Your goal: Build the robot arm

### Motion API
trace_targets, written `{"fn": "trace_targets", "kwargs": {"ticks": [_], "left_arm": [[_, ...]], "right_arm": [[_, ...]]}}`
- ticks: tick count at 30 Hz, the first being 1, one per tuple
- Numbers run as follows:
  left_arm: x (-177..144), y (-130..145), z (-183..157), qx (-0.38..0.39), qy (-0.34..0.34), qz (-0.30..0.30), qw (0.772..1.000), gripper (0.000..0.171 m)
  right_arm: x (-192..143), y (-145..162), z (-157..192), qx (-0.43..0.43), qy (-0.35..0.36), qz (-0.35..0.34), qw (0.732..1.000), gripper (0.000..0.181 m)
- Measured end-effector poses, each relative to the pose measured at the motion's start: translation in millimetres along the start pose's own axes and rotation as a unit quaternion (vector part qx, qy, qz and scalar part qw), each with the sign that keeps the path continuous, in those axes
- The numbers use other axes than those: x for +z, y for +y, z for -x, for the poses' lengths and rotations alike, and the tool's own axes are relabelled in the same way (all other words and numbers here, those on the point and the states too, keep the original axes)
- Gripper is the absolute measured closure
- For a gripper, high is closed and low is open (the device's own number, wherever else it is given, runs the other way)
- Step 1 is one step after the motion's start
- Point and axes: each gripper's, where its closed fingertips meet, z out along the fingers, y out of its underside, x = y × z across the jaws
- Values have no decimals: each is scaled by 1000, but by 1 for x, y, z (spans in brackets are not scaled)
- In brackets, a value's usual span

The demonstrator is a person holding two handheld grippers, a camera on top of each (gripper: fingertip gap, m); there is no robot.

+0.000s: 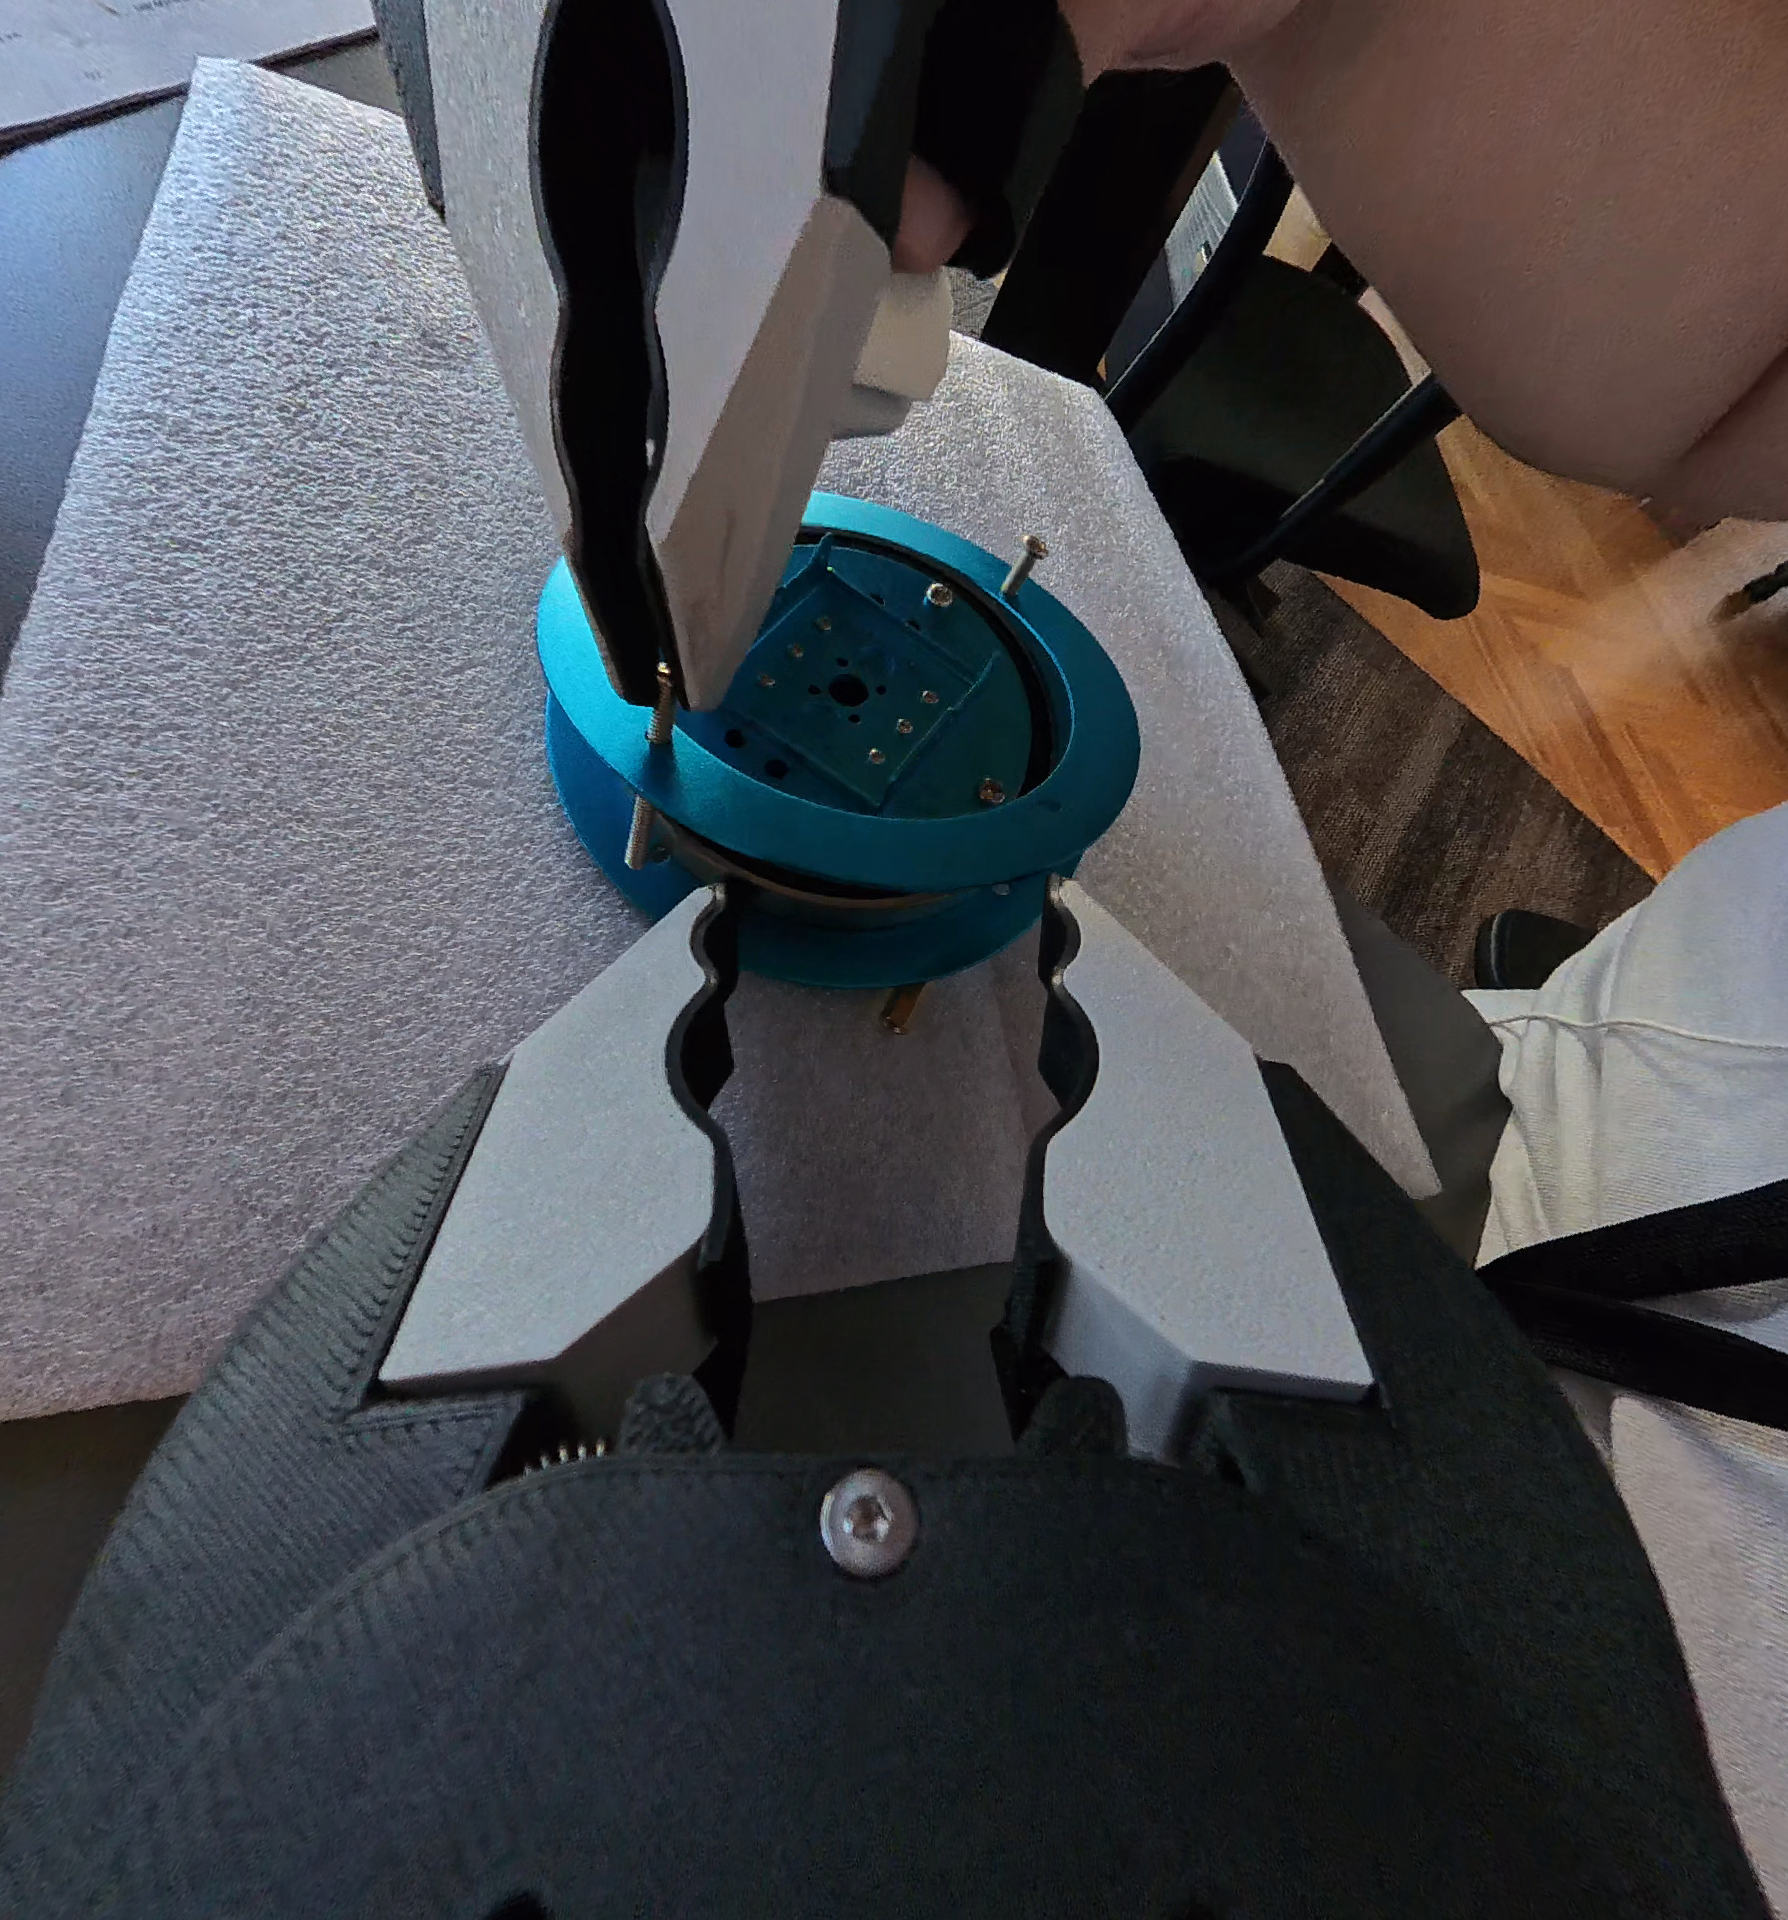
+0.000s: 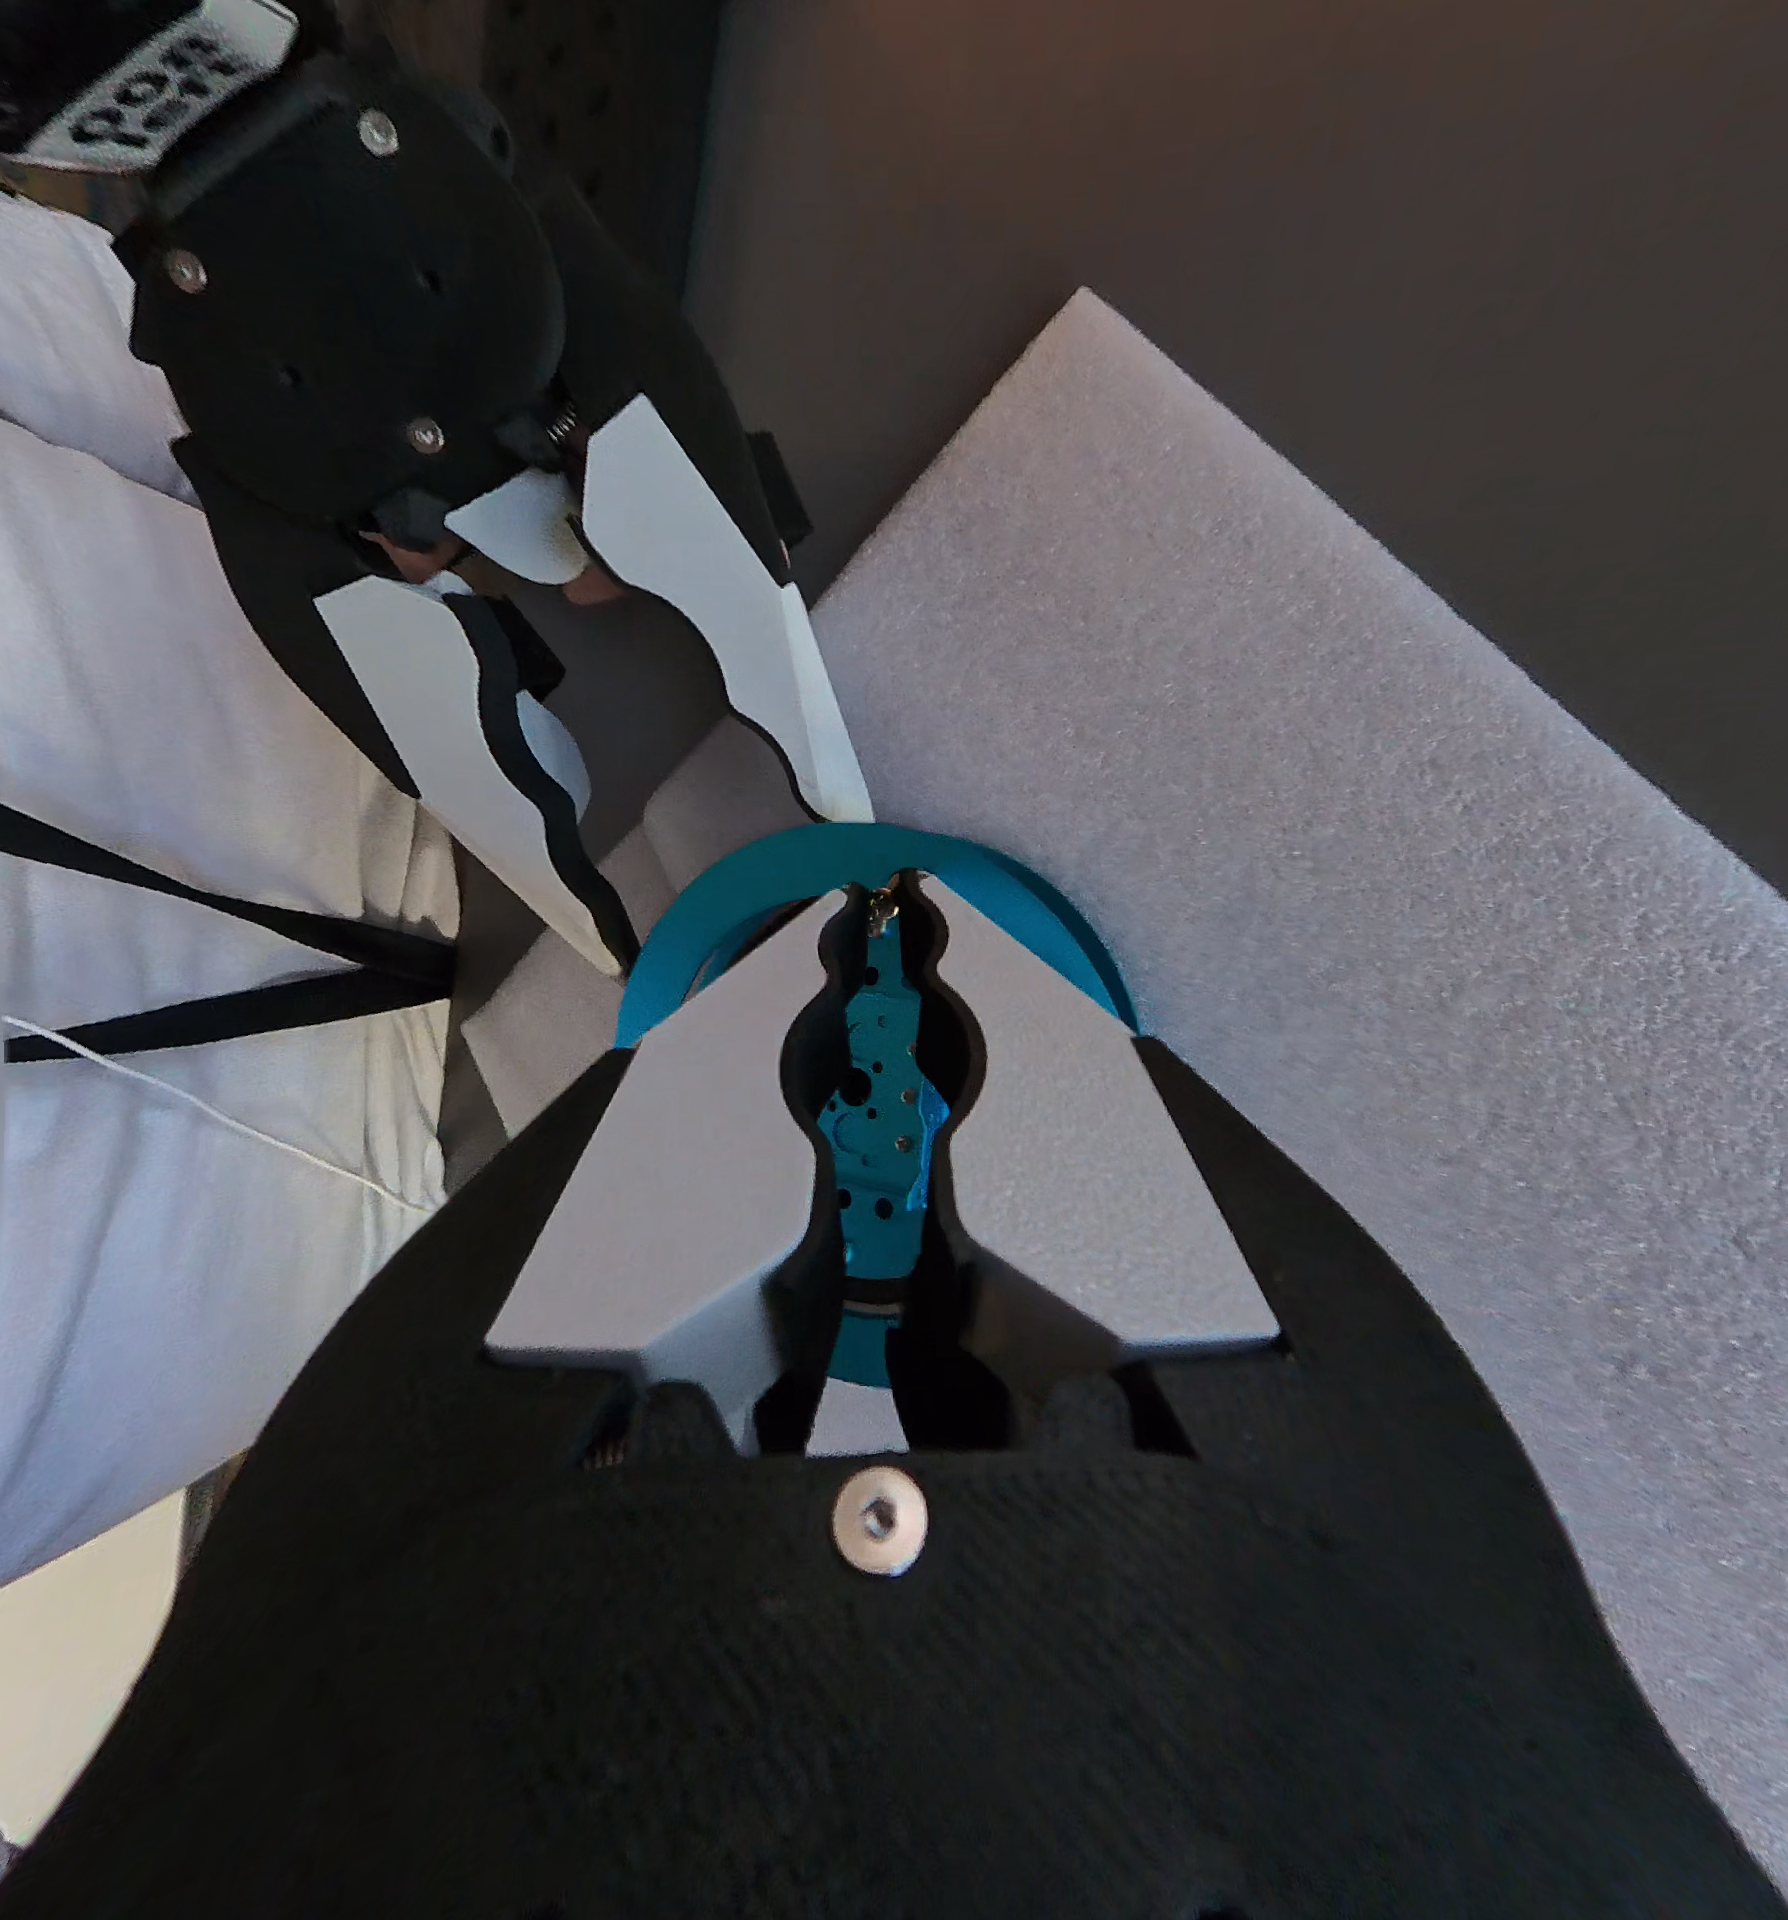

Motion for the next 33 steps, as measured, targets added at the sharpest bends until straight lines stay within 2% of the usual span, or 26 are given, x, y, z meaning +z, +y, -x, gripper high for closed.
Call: {"fn": "trace_targets", "kwargs": {"ticks": [3, 8, 11, 14, 22, 33], "left_arm": [[0, -2, 1, -12, -1, -9, 1000, 112], [4, -1, -4, 8, -22, -5, 1000, 91], [8, 3, -2, 41, -70, 9, 997, 77], [12, 9, 3, 72, -132, 32, 988, 69], [22, 12, 1, 77, -211, 50, 973, 72], [26, 11, 1, 66, -215, 49, 973, 73]], "right_arm": [[0, 1, -2, -7, 6, 5, 1000, 177], [-4, 0, -4, 3, -2, -14, 1000, 177], [-5, 0, -5, 1, -11, -24, 1000, 177], [-6, 0, -7, -6, -16, -31, 999, 177], [-6, 1, -4, -26, -17, -48, 998, 177], [-12, 2, 3, -31, -13, -49, 998, 177]]}}
